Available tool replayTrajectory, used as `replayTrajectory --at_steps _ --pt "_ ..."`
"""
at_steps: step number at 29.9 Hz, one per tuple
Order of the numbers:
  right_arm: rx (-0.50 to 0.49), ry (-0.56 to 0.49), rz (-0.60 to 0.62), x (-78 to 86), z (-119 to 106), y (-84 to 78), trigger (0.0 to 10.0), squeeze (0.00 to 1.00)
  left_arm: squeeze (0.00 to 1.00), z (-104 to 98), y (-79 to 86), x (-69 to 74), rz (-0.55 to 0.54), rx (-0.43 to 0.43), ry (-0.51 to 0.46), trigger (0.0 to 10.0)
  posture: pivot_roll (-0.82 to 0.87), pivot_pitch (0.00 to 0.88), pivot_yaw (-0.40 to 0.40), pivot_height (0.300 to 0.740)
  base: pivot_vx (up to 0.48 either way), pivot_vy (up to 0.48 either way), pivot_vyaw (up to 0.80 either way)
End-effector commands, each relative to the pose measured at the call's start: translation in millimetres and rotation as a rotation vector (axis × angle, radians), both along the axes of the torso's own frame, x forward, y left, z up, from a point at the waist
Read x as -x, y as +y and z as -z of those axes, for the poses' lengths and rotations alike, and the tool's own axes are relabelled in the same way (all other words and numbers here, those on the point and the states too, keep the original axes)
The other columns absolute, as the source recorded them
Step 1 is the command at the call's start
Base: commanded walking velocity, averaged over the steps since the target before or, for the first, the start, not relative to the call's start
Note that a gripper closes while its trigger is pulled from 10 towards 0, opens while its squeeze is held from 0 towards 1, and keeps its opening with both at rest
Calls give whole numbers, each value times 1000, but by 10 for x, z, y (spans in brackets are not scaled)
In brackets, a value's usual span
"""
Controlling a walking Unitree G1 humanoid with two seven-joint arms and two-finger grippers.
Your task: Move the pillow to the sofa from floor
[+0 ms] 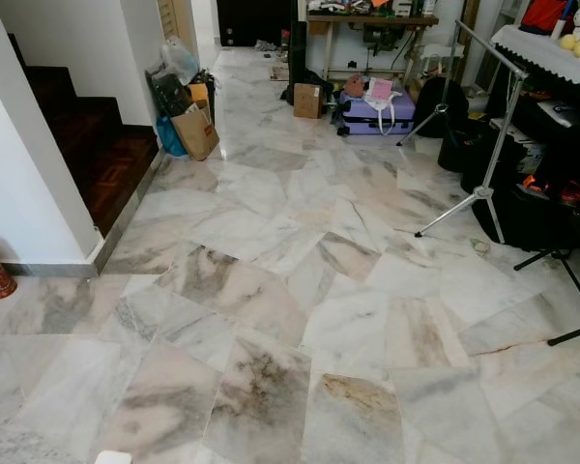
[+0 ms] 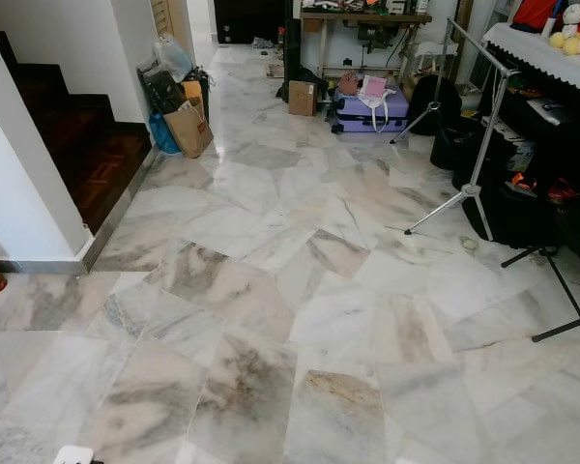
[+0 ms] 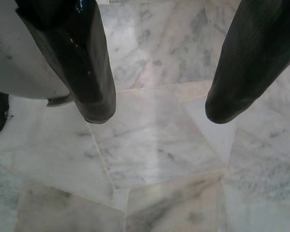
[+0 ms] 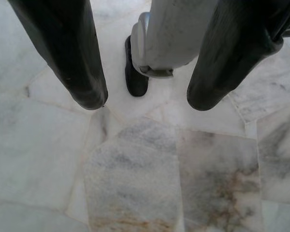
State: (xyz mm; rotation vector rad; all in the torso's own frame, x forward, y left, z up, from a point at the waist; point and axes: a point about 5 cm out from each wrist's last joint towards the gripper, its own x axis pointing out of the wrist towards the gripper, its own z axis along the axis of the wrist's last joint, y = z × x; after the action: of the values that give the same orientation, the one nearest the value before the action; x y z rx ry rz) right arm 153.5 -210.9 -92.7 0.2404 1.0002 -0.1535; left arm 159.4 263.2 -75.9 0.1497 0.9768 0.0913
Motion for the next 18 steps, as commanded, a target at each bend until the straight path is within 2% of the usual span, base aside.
replayTrajectory --at_steps 1,5,11,18 --pt "-9 -2 28 37 15 13 10000 0 0 -5 45 23 -24 -4 1 10000 69 0 4 740 0 0 0" --pt "-20 24 45 153 72 98 10000 0 0 -20 30 -28 -3 -2 -1 10000 46 0 36 740 0 0 0" --pt "-17 3 20 181 80 137 10000 0 0 10 -23 2 25 4 18 10000 27 0 43 740 0 0 0" --pt "69 26 -30 378 95 -75 10000 0 0 77 75 271 -19 -8 63 10000 41 0 27 740 0 0 0"
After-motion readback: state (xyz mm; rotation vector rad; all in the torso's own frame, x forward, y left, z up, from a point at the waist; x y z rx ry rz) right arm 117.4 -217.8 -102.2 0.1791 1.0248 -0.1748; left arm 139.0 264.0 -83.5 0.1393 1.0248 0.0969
